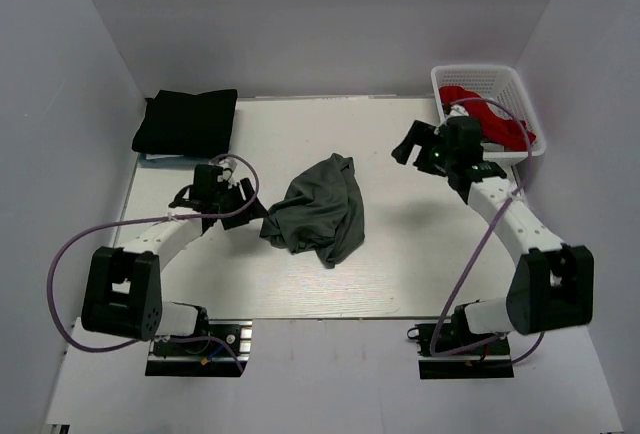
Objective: Fold and stack the t-shirts
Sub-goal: Flatten out the tshirt
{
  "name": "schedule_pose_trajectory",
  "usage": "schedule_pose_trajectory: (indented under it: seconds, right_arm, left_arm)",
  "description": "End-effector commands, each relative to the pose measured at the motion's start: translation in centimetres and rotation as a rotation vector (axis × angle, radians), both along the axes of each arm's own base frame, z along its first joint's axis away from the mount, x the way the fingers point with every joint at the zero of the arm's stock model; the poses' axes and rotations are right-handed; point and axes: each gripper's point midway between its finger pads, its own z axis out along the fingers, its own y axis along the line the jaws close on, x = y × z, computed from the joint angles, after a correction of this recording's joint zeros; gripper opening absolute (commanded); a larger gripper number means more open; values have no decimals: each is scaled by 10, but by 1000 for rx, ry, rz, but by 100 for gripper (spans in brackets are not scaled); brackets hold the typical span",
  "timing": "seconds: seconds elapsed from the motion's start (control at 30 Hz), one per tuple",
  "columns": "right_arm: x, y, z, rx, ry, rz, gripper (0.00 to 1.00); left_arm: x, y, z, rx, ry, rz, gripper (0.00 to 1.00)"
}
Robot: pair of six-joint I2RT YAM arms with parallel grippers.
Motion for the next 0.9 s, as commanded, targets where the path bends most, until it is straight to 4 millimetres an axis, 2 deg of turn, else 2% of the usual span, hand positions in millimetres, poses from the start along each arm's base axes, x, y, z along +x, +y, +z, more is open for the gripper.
schedule_pose_trajectory:
  seconds: [0.0, 0.03, 0.07, 0.1, 0.13, 0.17, 0.2, 0.27, 0.33, 0.4, 0.43, 0.5, 0.53, 0.57, 0.6, 0.63, 0.67, 0.7, 0.73, 0.77, 0.83, 0.87]
  right_arm:
    - [10, 42, 1, 5, 28, 188, 90]
    - [15, 48, 6, 1, 28, 203, 90]
    - [16, 66, 12, -17, 7, 259, 90]
    - [25, 73, 0, -38, 33, 265, 90]
    - [28, 79, -2, -48, 36, 277, 90]
    - [30, 96, -8, -69, 48, 317, 90]
    - [36, 103, -1, -74, 40, 324, 90]
    - [45, 126, -14, -100, 75, 359, 90]
    - [54, 134, -46, -127, 139, 364, 90]
    - [60, 152, -39, -143, 124, 392, 90]
    - [62, 158, -67, -166, 178, 395, 90]
    - [68, 173, -60, -191, 161, 403, 90]
    - [70, 179, -77, -228, 185, 395, 88]
    - [72, 181, -81, -234, 191, 393, 85]
    - [79, 186, -83, -237, 184, 387, 80]
    - [80, 188, -86, -247, 183, 380, 69]
    - [83, 186, -102, -280, 203, 360, 68]
    - [86, 188, -102, -280, 200, 355, 66]
    - [92, 192, -96, -277, 182, 344, 60]
    - [91, 194, -110, -291, 203, 351, 58]
    - [93, 202, -108, -283, 188, 368, 52]
    - [93, 203, -111, -281, 194, 373, 41]
  left_arm:
    - [-6, -17, -9, -35, 28, -56, 71]
    - [-6, -17, -14, -14, 37, -54, 69]
    - [-7, -17, -18, -12, 47, -54, 67]
    - [-8, -19, -21, 1, 54, -56, 66]
    - [-10, -20, -28, 13, 75, -60, 64]
    - [-10, -18, -33, 30, 82, -60, 60]
    - [-12, -21, -35, 33, 96, -70, 58]
    - [-18, -21, -49, 54, 142, -75, 51]
    - [-17, -22, -53, 68, 152, -76, 50]
    - [-16, -22, -58, 77, 166, -84, 49]
    - [-11, -21, -58, 85, 161, -77, 49]
    - [-11, -25, -60, 88, 170, -88, 46]
    - [-10, -25, -64, 90, 182, -88, 44]
    - [-12, -28, -67, 94, 192, -98, 41]
    - [-13, -27, -70, 96, 201, -98, 30]
    - [-10, -28, -69, 95, 198, -98, 25]
    - [-10, -28, -72, 99, 212, -98, 17]
    - [-9, -27, -73, 106, 211, -93, 0]
    - [-9, -27, -73, 106, 211, -93, 0]
    - [-7, -25, -71, 116, 210, -86, 0]
    - [-10, -25, -72, 119, 220, -86, 0]
    - [-6, -26, -69, 116, 210, -86, 0]
